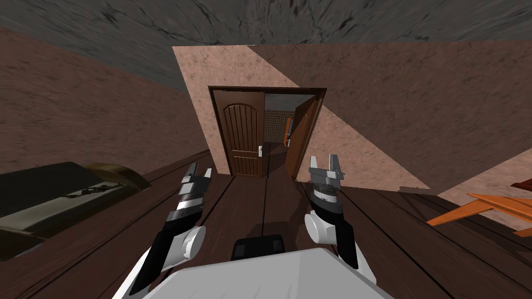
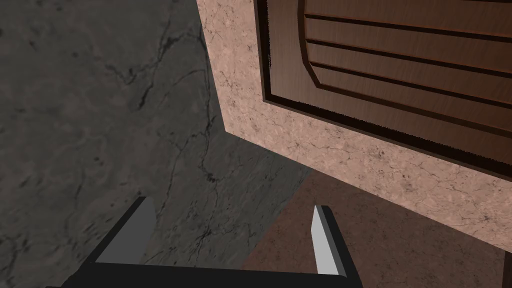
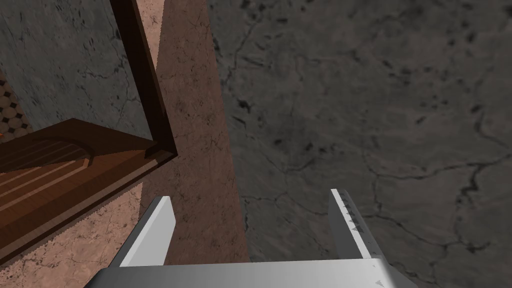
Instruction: Push the door open
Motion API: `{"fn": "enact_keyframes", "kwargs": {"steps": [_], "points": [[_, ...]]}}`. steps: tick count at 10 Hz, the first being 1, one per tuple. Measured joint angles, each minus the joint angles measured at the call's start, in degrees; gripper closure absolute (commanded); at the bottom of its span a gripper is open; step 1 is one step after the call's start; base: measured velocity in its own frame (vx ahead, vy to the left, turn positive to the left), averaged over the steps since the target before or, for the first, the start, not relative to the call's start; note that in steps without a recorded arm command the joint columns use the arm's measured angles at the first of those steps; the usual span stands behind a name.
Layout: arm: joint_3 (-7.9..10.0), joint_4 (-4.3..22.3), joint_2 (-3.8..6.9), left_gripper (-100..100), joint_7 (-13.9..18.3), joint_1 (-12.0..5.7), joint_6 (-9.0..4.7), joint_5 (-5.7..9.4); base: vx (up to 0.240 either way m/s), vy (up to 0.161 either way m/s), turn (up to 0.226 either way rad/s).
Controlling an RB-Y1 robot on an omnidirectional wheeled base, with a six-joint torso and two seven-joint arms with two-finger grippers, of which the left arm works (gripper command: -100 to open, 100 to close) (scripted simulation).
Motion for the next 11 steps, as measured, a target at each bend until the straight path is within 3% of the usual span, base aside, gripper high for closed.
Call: {"fn": "enact_keyframes", "kwargs": {"steps": [8,11], "points": [[1.35,9.99,1.63,-100,-2.13,-6.36,-0.55,1.22,0.064,-0.003,-0.055],[2.03,15.34,2.29,-100,-3.04,-9.31,-1.42,1.83,0.088,0.010,-0.067]]}}
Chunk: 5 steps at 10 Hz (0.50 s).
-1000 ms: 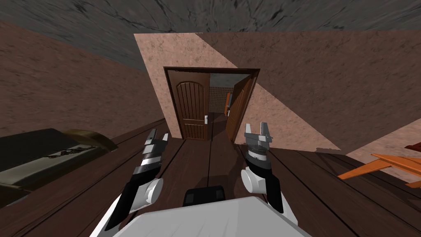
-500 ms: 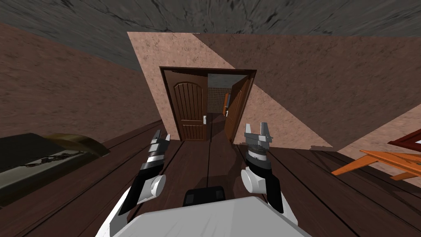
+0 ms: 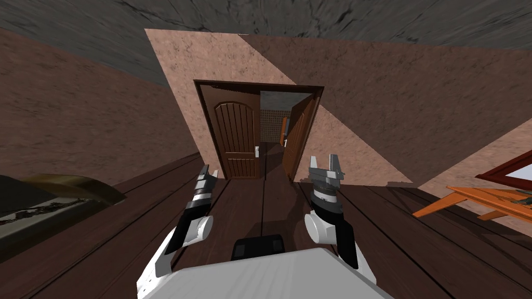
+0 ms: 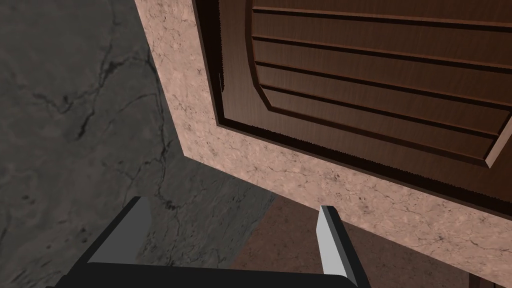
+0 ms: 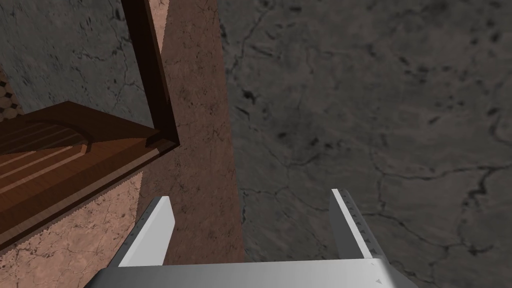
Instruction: Push the door open
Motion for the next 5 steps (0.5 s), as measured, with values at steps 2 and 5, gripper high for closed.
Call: {"fn": "enact_keyframes", "kwargs": {"steps": [2,5], "points": [[0.46,3.39,0.32,-100,-0.80,-2.36,-0.13,0.40,0.091,0.004,-0.072],[1.18,8.15,1.13,-100,-1.53,-4.87,-0.89,1.10,0.071,0.002,-0.046]]}}
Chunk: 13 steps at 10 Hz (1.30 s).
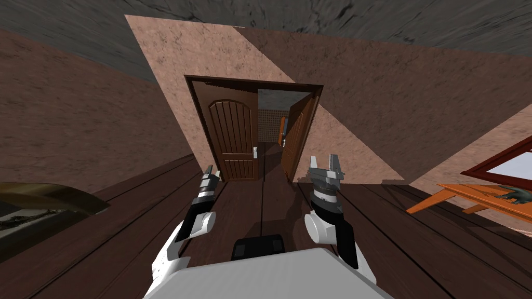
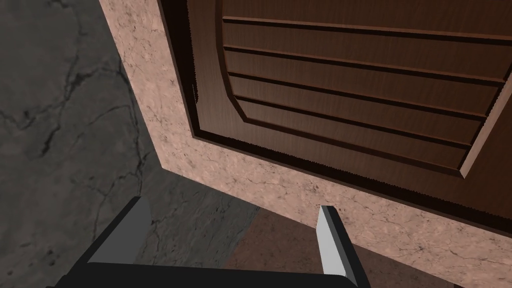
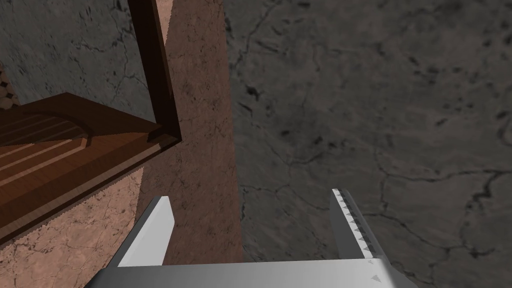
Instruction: Push the door open
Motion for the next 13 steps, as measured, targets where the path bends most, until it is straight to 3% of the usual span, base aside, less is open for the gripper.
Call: {"fn": "enact_keyframes", "kwargs": {"steps": [5,7,13], "points": [[0.93,7.54,0.37,-100,-1.69,-4.78,-0.43,0.85,0.070,0.008,-0.068],[1.48,11.54,0.54,-100,-2.57,-7.53,-0.98,1.31,0.079,0.007,-0.051],[2.52,20.57,0.90,-100,-4.43,-12.48,-1.90,2.37,0.067,0.011,-0.056]]}}
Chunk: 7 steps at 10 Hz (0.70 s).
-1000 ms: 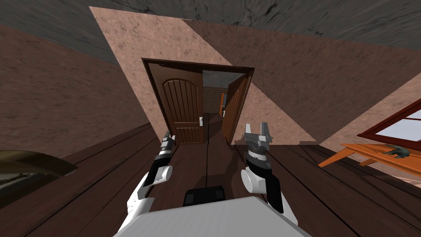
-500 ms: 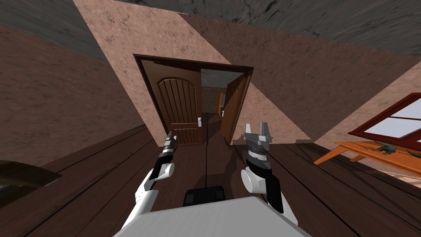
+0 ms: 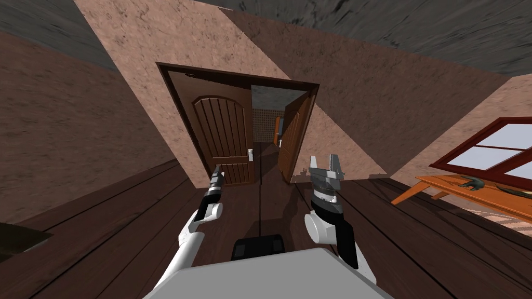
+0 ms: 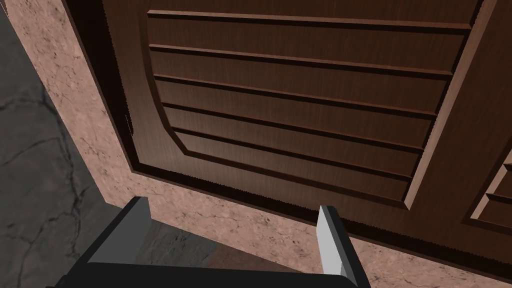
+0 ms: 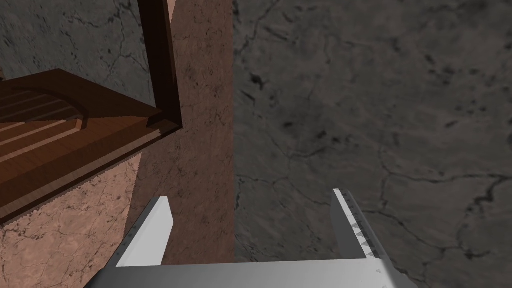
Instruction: Push the door open
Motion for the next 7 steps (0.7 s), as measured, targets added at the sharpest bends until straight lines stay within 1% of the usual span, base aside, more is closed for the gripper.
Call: {"fn": "enact_keyframes", "kwargs": {"steps": [1,2,4,5,7], "points": [[0.17,1.33,0.12,-100,-0.19,-0.76,-0.17,0.15,0.056,0.010,-0.073],[0.46,3.28,0.35,-100,-0.41,-1.96,-0.30,0.38,0.077,0.014,-0.087],[0.97,6.71,0.31,-100,-1.36,-4.33,-0.47,0.86,0.076,0.013,-0.055],[1.07,7.96,0.19,-100,-1.68,-4.92,-0.65,0.94,0.058,0.017,-0.058],[1.59,11.19,0.33,-100,-2.36,-7.14,-0.73,1.41,0.071,0.020,-0.063]]}}
